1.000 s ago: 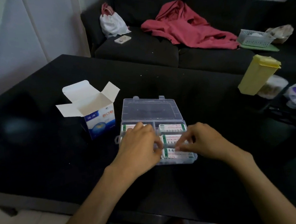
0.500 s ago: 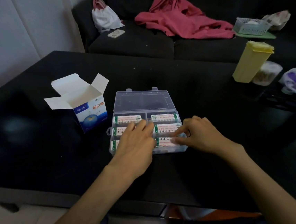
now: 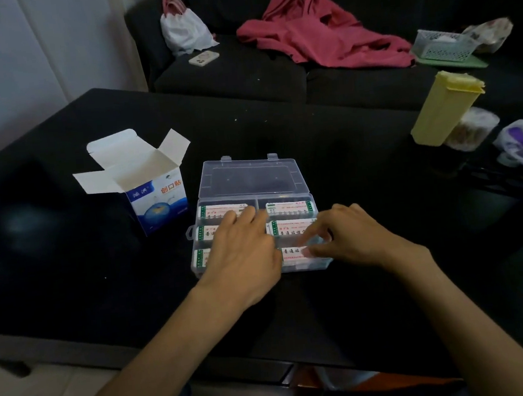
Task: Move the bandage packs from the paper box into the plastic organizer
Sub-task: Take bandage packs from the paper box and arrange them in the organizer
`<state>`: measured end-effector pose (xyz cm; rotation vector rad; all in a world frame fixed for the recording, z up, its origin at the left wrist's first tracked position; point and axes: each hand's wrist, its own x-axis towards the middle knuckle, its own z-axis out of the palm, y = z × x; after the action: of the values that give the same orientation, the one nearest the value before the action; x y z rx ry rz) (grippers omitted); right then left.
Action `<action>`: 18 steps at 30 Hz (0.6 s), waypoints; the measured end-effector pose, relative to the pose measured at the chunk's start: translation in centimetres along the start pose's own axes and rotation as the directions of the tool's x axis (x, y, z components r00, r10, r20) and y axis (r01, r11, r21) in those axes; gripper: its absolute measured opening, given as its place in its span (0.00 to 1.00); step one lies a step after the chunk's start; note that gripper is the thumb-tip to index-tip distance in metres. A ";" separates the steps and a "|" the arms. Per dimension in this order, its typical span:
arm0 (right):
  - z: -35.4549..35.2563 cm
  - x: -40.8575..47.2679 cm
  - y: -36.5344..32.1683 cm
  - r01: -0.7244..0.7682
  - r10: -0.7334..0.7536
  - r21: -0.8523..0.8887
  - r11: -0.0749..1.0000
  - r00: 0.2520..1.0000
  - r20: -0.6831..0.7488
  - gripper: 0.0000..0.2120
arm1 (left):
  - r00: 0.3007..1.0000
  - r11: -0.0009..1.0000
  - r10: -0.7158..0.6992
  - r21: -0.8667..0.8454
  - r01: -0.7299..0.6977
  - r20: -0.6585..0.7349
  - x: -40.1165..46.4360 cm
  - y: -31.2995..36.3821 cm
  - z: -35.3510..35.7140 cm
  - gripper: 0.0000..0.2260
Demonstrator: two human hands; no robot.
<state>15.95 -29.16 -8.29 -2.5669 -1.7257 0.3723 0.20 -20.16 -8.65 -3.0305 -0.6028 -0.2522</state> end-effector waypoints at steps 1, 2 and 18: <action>0.0 0.0 0.0 0.000 0.000 -0.001 1.000 1.000 -0.005 0.12 | 1.000 1.000 -0.003 0.014 0.002 0.014 0.1 0.1 0.1 0.16; -0.1 -0.1 -0.1 0.000 0.000 -0.002 1.000 1.000 -0.007 0.12 | 0.999 1.000 -0.001 0.025 0.001 0.033 0.3 0.2 0.2 0.16; 0.2 0.5 0.5 0.046 -0.045 0.036 0.998 0.999 -0.022 0.09 | 0.978 0.980 -0.150 -0.112 0.167 0.144 0.5 0.1 0.1 0.13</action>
<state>16.55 -28.94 -8.60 -2.4924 -1.7498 0.3699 0.72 -20.06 -8.71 -3.1401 -0.8731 -0.0929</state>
